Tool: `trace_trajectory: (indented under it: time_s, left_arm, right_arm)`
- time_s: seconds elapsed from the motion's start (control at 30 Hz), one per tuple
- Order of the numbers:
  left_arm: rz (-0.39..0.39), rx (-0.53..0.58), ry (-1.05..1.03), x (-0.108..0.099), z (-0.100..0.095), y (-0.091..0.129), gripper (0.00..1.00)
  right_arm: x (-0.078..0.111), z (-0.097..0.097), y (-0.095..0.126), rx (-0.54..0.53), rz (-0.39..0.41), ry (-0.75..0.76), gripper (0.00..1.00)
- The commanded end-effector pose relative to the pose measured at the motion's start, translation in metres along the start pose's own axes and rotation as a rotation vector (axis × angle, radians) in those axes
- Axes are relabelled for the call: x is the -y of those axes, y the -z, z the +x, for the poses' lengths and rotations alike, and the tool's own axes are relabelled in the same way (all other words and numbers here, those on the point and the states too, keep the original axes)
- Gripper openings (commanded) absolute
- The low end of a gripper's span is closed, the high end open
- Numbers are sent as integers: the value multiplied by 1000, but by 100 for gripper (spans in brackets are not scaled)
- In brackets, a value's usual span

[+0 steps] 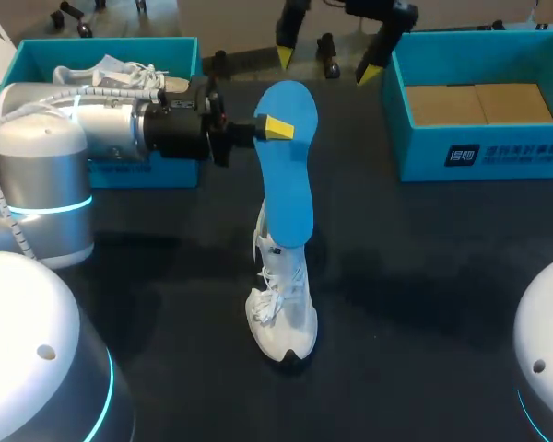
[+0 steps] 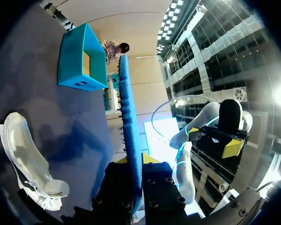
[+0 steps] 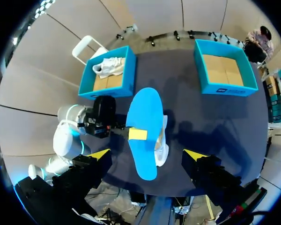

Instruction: Take the shoe out of the shoebox, open the shoe tongue, remove and reinsert the insole, then place the shoe into the shoebox

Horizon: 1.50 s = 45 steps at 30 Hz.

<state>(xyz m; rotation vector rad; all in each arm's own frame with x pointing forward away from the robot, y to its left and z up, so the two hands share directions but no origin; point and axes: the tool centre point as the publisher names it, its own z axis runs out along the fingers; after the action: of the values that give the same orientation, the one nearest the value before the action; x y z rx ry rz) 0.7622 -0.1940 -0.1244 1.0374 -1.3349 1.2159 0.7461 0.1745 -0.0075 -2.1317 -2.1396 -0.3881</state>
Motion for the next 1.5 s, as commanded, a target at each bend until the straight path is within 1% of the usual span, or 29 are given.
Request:
trace_trajectory:
  time_s: [0.03,0.17,0.47,0.73,0.87,1.03,1.23,1.33,1.4,1.5]
  left_arm:
    - [-3,1,0,1,-1,0,0]
    - [-3,1,0,1,-1,0,0]
    - [-3,1,0,1,-1,0,0]
    - [-3,1,0,1,-1,0,0]
    - [-3,1,0,1,-1,0,0]
    - [-3,1,0,1,-1,0,0]
    - [-3,1,0,1,-1,0,0]
    - [-3,1,0,1,-1,0,0]
    - [-3,1,0,1,-1,0,0]
    - [-3,1,0,1,-1,0,0]
  right_arm:
    - [-6,8,0,195,18,5,100]
    - [-6,10,-3,215,18,3,100]
    - [-6,16,-10,213,20,4,100]
    - [-6,18,-15,194,17,-1,100]
    - [-5,18,-17,168,11,-8,100]
    - [-1,13,-16,133,-5,-21,100]
    - [4,-1,-13,99,-25,-56,100]
    - [7,-7,-13,89,-23,-67,100]
    - [9,-13,-13,55,-37,-77,100]
    - [11,-19,-14,40,-35,-90,100]
